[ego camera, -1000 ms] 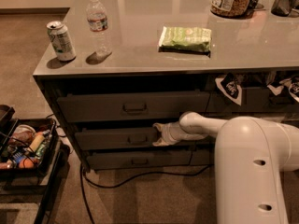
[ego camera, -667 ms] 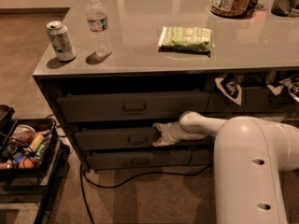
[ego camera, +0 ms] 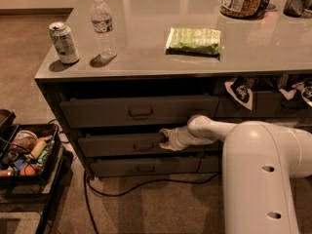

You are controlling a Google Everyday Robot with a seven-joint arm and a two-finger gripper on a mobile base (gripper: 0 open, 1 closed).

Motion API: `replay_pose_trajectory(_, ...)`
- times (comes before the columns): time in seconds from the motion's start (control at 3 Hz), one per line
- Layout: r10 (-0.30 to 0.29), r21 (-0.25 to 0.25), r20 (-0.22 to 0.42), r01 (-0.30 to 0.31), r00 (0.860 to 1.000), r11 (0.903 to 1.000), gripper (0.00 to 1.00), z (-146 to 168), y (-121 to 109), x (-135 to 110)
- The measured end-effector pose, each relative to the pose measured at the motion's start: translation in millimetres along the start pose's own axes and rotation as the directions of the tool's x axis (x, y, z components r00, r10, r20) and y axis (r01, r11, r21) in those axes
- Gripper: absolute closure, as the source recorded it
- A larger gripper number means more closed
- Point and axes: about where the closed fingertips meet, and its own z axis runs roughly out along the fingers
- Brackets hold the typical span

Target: Open middle drawer

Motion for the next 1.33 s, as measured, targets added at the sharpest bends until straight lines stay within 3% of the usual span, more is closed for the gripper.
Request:
replay_pose_trajectory(0.67,0.007,-0.026,0.014,-0.007,1.0,0.9997,1.0,-2.3,-0.8,-4.6)
replay_pose_trajectory(1.33,0.012,-0.053,0.035,-0.01,0.999,0.9985,1.0,-1.6,0.8,-7.2)
